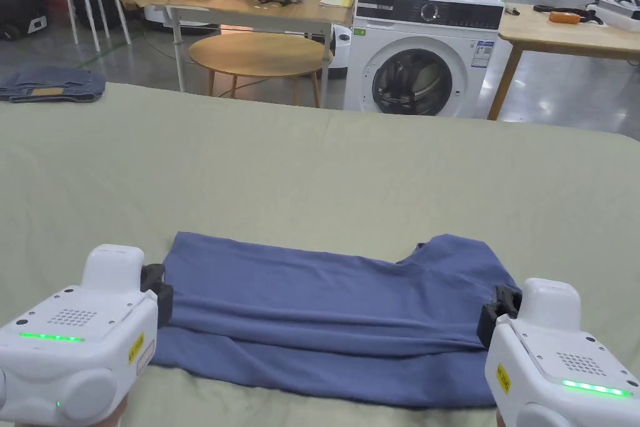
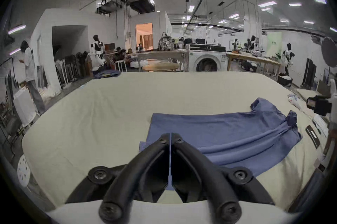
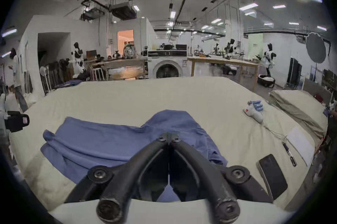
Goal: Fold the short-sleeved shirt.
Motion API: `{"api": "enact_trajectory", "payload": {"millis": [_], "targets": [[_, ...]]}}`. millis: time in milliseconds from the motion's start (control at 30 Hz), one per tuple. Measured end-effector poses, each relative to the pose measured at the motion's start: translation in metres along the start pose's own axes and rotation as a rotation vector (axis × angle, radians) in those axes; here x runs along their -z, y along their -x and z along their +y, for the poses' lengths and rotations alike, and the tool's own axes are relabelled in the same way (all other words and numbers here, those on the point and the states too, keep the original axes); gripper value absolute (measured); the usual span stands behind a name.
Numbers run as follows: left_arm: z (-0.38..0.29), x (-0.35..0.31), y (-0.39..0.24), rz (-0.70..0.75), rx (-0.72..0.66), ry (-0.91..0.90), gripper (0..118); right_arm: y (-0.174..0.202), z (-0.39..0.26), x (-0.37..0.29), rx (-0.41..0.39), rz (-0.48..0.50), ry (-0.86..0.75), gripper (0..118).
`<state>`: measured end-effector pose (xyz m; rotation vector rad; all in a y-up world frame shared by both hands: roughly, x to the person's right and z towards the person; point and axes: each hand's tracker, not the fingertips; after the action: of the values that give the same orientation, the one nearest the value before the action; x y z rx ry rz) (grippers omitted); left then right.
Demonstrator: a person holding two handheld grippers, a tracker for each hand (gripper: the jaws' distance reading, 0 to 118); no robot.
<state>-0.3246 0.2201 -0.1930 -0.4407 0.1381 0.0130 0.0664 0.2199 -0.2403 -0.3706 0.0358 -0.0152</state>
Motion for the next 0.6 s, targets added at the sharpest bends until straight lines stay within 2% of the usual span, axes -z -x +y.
{"api": "enact_trajectory", "payload": {"millis": [200, 533, 567, 600], "targets": [[-0.010, 0.004, 0.019, 0.022, -0.034, 0.141, 0, -0.001, -0.004, 0.000, -0.009, 0.007, 0.022, 0], [-0.006, 0.077, 0.079, -0.079, -0.155, 0.529, 2, -0.011, -0.023, 0.008, -0.030, -0.002, 0.083, 0], [-0.005, 0.087, 0.081, -0.080, -0.150, 0.565, 17, -0.012, -0.025, 0.009, -0.031, -0.004, 0.090, 0], [-0.006, 0.093, 0.080, -0.064, -0.145, 0.578, 43, -0.013, -0.027, 0.010, -0.032, -0.007, 0.098, 0]]}}
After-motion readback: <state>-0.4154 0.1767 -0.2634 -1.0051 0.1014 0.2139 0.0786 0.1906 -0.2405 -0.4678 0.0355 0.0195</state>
